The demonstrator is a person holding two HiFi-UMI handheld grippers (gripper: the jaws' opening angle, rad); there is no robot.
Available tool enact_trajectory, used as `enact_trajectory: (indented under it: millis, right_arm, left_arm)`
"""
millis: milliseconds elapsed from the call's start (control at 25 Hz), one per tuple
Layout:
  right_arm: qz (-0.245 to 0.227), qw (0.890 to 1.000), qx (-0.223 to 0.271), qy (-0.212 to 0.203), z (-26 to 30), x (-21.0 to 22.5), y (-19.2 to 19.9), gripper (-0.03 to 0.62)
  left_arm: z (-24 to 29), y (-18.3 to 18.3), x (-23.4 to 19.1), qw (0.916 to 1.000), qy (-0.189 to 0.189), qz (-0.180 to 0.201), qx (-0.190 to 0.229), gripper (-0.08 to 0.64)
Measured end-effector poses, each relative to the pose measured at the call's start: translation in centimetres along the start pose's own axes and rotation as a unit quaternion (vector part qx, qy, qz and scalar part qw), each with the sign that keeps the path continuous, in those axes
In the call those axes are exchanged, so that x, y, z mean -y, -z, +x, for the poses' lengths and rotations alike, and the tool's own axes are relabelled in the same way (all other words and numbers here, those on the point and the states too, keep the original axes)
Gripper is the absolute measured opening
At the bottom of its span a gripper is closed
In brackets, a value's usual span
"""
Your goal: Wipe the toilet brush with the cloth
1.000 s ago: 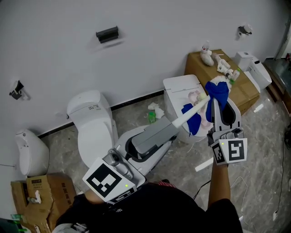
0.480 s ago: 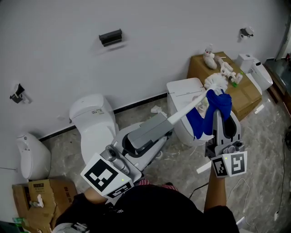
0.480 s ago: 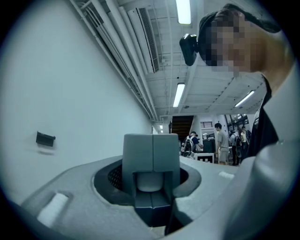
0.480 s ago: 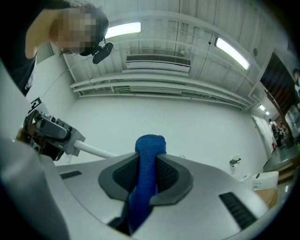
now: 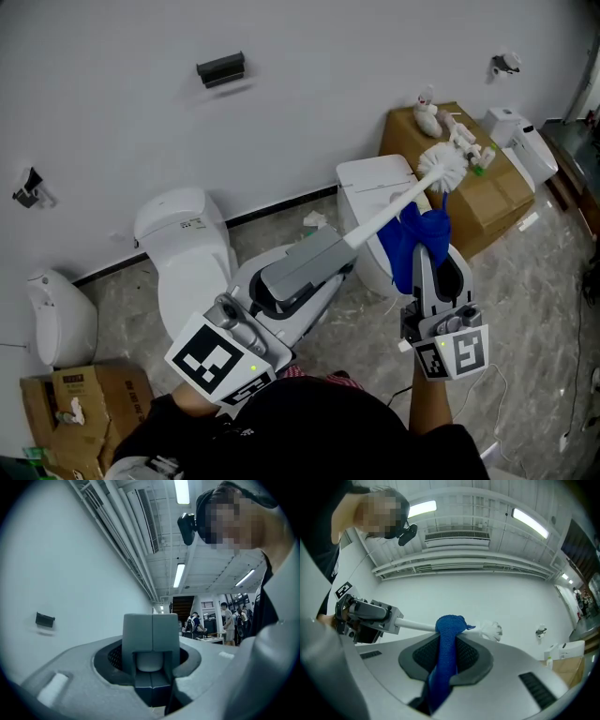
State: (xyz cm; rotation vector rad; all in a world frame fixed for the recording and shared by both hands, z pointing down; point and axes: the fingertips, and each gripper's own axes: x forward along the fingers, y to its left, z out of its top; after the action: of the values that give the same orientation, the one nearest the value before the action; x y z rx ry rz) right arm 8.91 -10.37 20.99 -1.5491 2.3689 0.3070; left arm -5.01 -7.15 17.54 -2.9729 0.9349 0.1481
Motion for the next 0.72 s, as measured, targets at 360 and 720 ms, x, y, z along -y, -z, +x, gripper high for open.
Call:
enact_trajectory:
  millis: [360,720]
  right_arm:
    - [-0.005,0.999,0.001,-0.033,-1.1,-2.8,0.3,0.064]
    - [0.012,0.997,-0.006,-0.074,-0.6,-5.4,1.2,0.064]
  left_arm:
    - [-0.2,0.3,0.9,0.9999,-0.002,0.010,0.000,0.161]
    - [-0.2,0.1,0.9,0.9999,-0.005,0.007,0.006,0.161]
